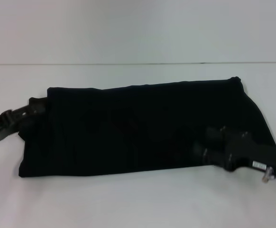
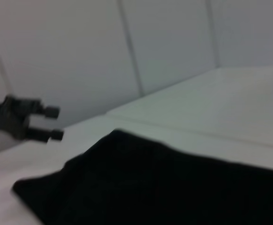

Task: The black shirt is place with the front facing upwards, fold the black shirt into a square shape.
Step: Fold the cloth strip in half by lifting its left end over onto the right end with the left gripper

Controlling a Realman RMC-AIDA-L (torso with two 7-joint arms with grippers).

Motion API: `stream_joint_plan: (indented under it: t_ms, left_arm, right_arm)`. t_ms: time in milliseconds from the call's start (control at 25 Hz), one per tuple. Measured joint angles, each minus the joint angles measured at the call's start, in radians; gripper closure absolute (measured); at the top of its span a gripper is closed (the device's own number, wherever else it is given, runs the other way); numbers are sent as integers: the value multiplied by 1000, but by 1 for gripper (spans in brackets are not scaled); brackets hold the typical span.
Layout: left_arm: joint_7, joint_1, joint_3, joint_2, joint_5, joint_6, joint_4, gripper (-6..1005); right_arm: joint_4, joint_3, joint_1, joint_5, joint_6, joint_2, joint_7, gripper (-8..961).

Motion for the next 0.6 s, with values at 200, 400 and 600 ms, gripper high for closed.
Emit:
stream_joint_plan:
  t_ms: [200,400,600]
  left_arm:
    - [-211,10,-8,26,127,86,93,216]
    - [-301,6,-24,37,212,141,113,215]
    - [-317,-18,-32,47,215,174,44,215]
  right_arm:
    - [-27,-2,5,-92,-19,2,-2,216]
    - [-28,-3,12,-100,-9,6,-3,215]
    - [-28,-3,19,-102,24,10,-2,216]
